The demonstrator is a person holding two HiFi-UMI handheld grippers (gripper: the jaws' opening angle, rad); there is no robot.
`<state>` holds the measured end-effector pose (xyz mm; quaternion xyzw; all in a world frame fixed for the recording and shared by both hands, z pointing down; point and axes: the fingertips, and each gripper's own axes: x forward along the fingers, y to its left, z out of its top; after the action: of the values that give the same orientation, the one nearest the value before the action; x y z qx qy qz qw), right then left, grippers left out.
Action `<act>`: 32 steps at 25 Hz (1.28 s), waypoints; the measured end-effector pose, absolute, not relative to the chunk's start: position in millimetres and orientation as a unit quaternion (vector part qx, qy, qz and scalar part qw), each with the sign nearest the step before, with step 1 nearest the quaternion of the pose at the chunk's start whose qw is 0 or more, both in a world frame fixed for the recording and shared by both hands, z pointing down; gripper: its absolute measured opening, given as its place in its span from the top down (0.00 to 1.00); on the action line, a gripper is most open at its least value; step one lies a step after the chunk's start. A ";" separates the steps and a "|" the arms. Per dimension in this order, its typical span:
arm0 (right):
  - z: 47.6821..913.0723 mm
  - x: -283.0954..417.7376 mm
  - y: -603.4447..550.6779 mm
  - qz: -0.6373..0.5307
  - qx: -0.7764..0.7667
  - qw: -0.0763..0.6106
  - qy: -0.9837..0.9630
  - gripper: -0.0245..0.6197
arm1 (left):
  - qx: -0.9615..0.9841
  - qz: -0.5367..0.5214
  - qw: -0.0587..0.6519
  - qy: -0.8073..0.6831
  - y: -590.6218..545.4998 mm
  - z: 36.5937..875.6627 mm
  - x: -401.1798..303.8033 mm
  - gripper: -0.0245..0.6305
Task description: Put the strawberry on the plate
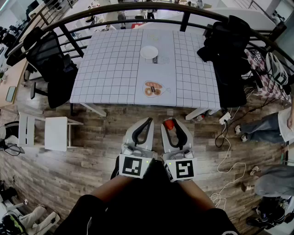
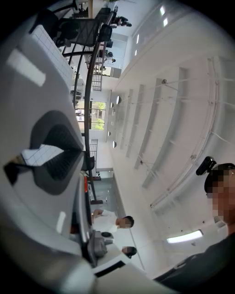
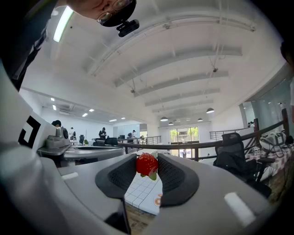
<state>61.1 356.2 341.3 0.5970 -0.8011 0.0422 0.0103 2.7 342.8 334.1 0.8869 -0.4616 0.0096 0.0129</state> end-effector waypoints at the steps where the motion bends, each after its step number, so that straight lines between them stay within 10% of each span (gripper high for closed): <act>1: 341.5 62.1 356.9 0.040 0.596 0.010 -0.802 0.74 | 0.887 0.008 0.013 -0.462 343.3 334.2 3.8 0.95; 32: 367.9 103.7 319.0 0.073 0.623 0.014 -0.779 0.74 | 0.887 0.006 0.039 -0.460 275.2 356.5 0.5 0.95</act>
<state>103.7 319.0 367.9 0.6229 -0.7788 0.0727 0.0135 0.5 275.2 356.5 0.8870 -0.4601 0.0058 0.0390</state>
